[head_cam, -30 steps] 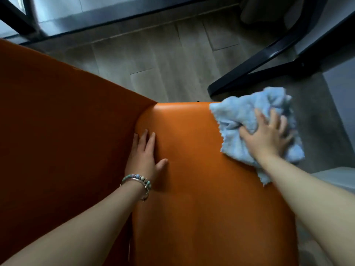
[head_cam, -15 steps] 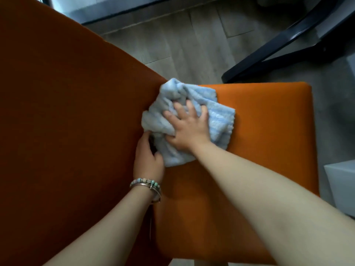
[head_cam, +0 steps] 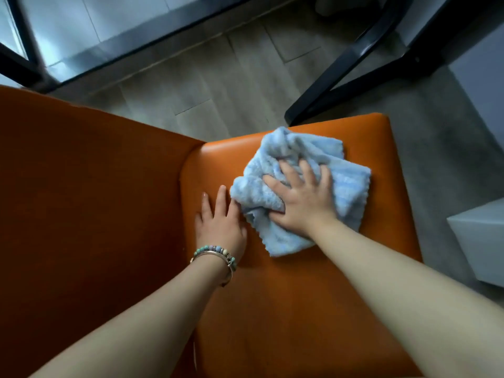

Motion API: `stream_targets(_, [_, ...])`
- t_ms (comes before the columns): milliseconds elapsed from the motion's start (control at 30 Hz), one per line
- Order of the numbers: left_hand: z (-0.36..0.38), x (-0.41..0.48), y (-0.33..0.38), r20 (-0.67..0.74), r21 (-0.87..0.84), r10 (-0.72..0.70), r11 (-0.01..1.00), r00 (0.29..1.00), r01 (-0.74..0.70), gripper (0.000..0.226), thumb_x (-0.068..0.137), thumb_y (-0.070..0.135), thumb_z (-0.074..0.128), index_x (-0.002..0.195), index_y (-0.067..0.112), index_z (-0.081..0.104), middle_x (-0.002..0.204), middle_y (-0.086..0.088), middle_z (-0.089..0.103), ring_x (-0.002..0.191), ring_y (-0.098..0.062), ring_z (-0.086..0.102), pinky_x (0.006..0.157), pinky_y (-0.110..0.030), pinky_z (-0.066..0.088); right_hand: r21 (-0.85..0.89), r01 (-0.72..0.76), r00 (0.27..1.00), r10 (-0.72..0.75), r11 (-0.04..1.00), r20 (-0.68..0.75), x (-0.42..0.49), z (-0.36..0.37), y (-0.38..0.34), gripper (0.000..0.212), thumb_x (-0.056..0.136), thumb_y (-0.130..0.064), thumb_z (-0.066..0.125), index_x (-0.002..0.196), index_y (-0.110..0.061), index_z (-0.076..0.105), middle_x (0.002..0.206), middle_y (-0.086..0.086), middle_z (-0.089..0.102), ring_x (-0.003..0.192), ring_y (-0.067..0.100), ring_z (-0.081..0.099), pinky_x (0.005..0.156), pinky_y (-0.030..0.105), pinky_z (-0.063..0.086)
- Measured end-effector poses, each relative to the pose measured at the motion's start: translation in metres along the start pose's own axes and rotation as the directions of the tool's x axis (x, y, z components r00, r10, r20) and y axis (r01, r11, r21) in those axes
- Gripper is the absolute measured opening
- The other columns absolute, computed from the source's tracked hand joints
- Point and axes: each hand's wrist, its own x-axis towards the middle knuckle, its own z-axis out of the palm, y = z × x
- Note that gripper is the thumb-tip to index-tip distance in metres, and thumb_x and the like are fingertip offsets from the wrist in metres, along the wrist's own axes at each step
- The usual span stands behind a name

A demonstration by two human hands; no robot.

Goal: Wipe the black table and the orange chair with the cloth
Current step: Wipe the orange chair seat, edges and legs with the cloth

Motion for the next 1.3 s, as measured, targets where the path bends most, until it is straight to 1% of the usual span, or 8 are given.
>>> stream_targets(67, [0.0, 0.001, 0.004, -0.003, 0.027, -0.009, 1.0, 1.0, 0.009, 0.066, 0.095, 0.038, 0.038, 0.149, 0.031, 0.003, 0.158, 0.005, -0.012, 0.144, -0.036, -0.009, 0.114, -0.049, 0.016, -0.06, 0.059, 0.998, -0.057, 0.996, 0.024, 0.018, -0.011, 0.021, 0.08, 0.066, -0.069, 0.022, 0.143, -0.047, 0.025, 0.158, -0.006, 0.009, 0.142, 0.029, 0.006, 0.108, 0.054, -0.002])
stream_targets(167, [0.0, 0.002, 0.017, 0.01, 0.032, -0.064, 0.997, 0.998, 0.064, 0.069, 0.094, 0.048, 0.037, 0.149, 0.035, -0.003, 0.158, 0.002, -0.013, 0.143, -0.039, -0.009, 0.114, -0.052, 0.011, 0.056, -0.308, 0.947, 0.311, 0.95, -0.081, 0.028, -0.021, 0.078, 0.068, 0.082, -0.062, 0.036, 0.146, -0.043, 0.018, 0.158, -0.003, 0.009, 0.142, 0.028, 0.006, 0.11, 0.058, 0.008])
stream_targets(333, [0.001, 0.002, 0.033, 0.012, 0.011, -0.117, 0.993, 0.993, 0.117, 0.073, 0.092, 0.056, 0.036, 0.148, 0.035, -0.006, 0.158, -0.001, -0.014, 0.143, -0.039, -0.011, 0.116, -0.052, 0.009, 0.586, -0.634, 0.645, 0.763, 0.504, 0.042, -0.019, -0.017, 0.142, 0.062, 0.086, -0.043, 0.047, 0.144, -0.033, 0.028, 0.148, 0.007, 0.032, 0.125, 0.04, 0.039, 0.099, 0.049, 0.034])
stream_targets(533, [0.004, 0.001, 0.031, -0.007, 0.013, -0.121, 0.993, 0.993, 0.121, 0.073, 0.091, 0.058, 0.035, 0.148, 0.036, -0.006, 0.158, 0.0, -0.013, 0.143, -0.037, -0.011, 0.116, -0.051, 0.008, 0.509, -0.618, 0.681, 0.732, 0.599, -0.034, -0.074, 0.0, 0.124, 0.065, 0.086, -0.035, 0.056, 0.145, -0.024, 0.031, 0.144, 0.015, 0.036, 0.122, 0.042, 0.039, 0.099, 0.049, 0.034])
stream_targets(700, [0.009, 0.001, 0.026, -0.067, 0.038, -0.101, 0.994, 0.993, 0.103, 0.073, 0.09, 0.06, 0.035, 0.148, 0.037, -0.002, 0.159, 0.0, -0.007, 0.144, -0.037, -0.006, 0.115, -0.048, 0.01, 0.631, -0.605, 0.666, 0.743, 0.485, 0.068, -0.007, -0.015, 0.153, 0.067, 0.085, -0.047, 0.046, 0.146, -0.031, 0.023, 0.144, 0.008, 0.039, 0.123, 0.035, 0.043, 0.097, 0.044, 0.037])
stream_targets(867, [0.01, 0.0, 0.028, -0.059, 0.001, -0.11, 0.994, 0.992, 0.11, 0.072, 0.091, 0.058, 0.036, 0.149, 0.036, -0.001, 0.159, 0.001, -0.007, 0.144, -0.036, -0.007, 0.116, -0.049, 0.008, 0.513, -0.609, 0.675, 0.735, 0.605, -0.065, -0.067, 0.004, 0.12, 0.066, 0.086, -0.043, 0.052, 0.146, -0.025, 0.029, 0.139, 0.016, 0.037, 0.119, 0.04, 0.04, 0.096, 0.049, 0.036])
stream_targets(1133, [0.02, -0.024, 0.024, -0.021, 0.037, -0.016, 0.999, 1.0, 0.016, 0.071, 0.093, 0.053, 0.037, 0.149, 0.035, -0.004, 0.158, 0.003, -0.011, 0.145, -0.031, -0.01, 0.116, -0.046, 0.008, 0.671, -0.74, 0.33, 0.895, 0.048, 0.299, -0.17, 0.045, 0.127, 0.054, 0.088, -0.042, 0.048, 0.127, -0.005, 0.052, 0.128, 0.022, 0.055, 0.117, 0.038, 0.051, 0.096, 0.041, 0.039])
stream_targets(1300, [0.032, -0.045, 0.007, 0.032, 0.028, 0.065, 0.997, 0.997, -0.066, 0.071, 0.094, 0.049, 0.04, 0.148, 0.037, -0.004, 0.158, 0.005, -0.013, 0.145, -0.025, -0.013, 0.117, -0.045, 0.005, 0.539, -0.776, 0.409, 0.912, 0.328, 0.035, -0.12, 0.029, 0.102, 0.061, 0.086, -0.047, 0.047, 0.138, -0.014, 0.041, 0.139, 0.016, 0.043, 0.124, 0.039, 0.039, 0.099, 0.051, 0.031])
